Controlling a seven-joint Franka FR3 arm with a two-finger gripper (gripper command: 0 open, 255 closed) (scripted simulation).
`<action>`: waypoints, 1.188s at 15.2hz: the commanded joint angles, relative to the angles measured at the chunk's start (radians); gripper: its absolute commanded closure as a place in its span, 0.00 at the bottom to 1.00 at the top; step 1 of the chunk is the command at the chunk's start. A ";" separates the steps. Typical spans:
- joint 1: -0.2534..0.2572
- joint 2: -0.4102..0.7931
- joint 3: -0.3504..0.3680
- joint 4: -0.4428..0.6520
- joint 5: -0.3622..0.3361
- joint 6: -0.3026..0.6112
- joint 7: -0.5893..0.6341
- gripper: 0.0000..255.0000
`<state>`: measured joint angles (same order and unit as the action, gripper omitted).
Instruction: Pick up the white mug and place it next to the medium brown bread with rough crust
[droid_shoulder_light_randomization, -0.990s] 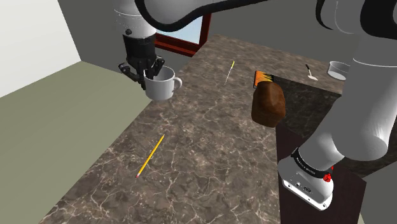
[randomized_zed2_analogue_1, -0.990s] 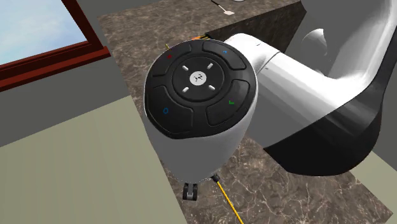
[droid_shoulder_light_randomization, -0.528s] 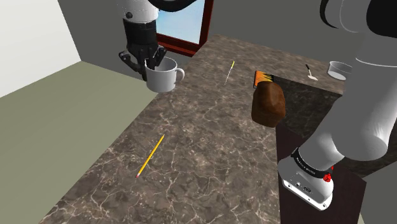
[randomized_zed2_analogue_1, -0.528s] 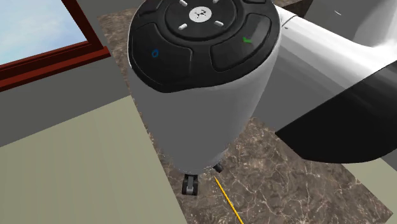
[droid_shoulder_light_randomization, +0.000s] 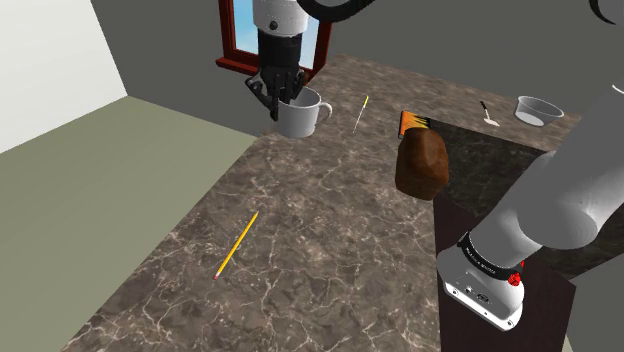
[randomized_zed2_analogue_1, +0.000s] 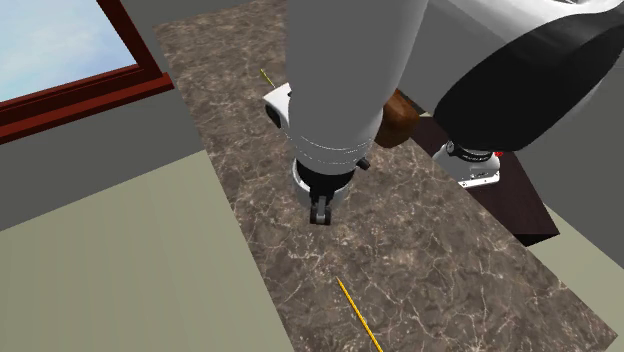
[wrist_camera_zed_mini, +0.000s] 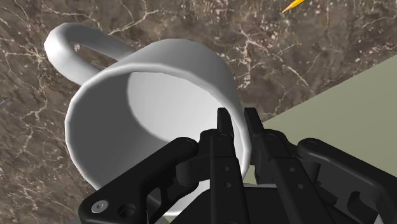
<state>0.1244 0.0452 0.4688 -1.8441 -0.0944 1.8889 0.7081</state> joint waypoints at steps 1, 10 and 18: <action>-0.027 -0.068 -0.021 -0.070 0.033 0.015 -0.058 1.00; -0.097 -0.321 -0.153 -0.336 0.116 0.053 -0.297 1.00; -0.153 -0.482 -0.294 -0.495 0.111 0.055 -0.497 1.00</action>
<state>-0.0201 -0.4166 0.1946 -2.3238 0.0198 1.9484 0.2394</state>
